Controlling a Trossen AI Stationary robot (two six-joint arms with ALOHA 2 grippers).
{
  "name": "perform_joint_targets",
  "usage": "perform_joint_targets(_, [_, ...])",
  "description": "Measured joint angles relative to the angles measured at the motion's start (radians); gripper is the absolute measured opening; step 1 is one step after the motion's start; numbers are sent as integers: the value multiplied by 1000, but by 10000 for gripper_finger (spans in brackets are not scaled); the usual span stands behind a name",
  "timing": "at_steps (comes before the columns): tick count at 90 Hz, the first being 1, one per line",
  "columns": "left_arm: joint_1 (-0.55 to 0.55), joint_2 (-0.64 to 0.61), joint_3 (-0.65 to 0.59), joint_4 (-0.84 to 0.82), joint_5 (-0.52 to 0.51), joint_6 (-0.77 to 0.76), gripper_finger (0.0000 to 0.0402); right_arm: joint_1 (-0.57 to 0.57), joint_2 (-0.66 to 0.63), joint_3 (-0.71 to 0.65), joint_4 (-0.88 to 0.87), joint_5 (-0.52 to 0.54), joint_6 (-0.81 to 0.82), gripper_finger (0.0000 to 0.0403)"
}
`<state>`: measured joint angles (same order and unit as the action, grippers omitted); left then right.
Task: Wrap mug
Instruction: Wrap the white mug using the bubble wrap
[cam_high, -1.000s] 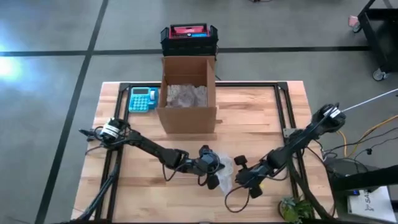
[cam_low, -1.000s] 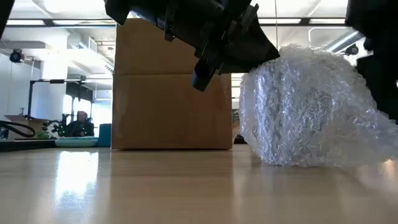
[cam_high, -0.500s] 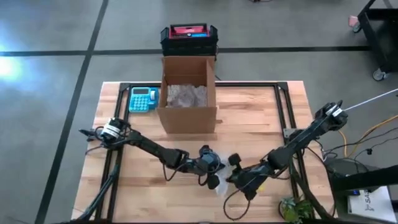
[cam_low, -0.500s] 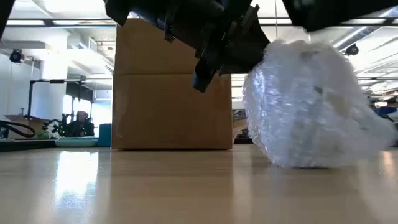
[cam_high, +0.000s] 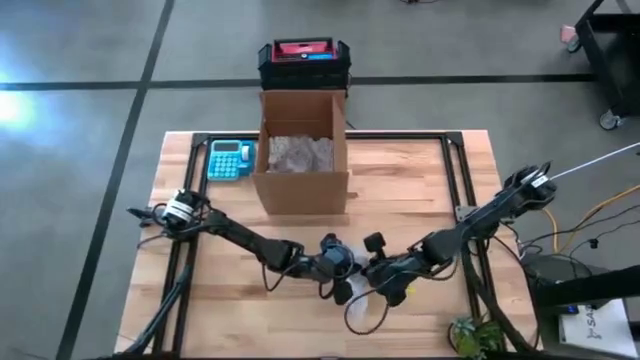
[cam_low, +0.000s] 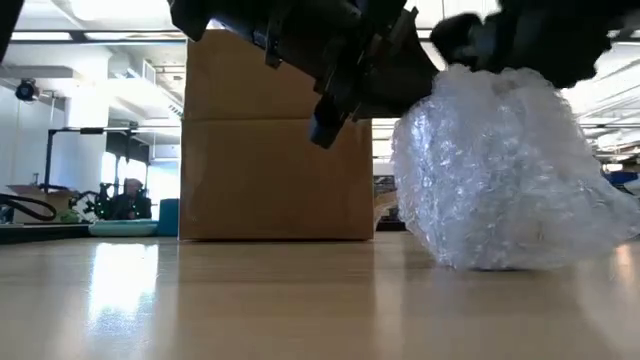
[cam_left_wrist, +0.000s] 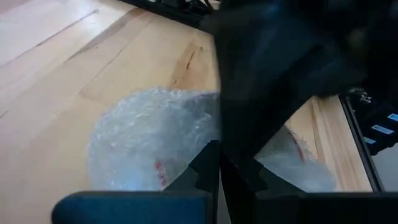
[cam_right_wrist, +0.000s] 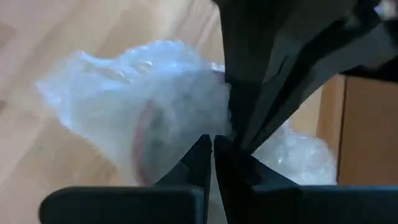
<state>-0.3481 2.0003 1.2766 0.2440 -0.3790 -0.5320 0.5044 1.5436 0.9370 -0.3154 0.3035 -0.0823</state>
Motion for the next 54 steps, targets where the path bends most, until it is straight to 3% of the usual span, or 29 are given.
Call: perform_joint_targets(54, [-14, -66, 4, -3, 13, 34, 0, -14, 24, -2, -4, -15, -23, 8])
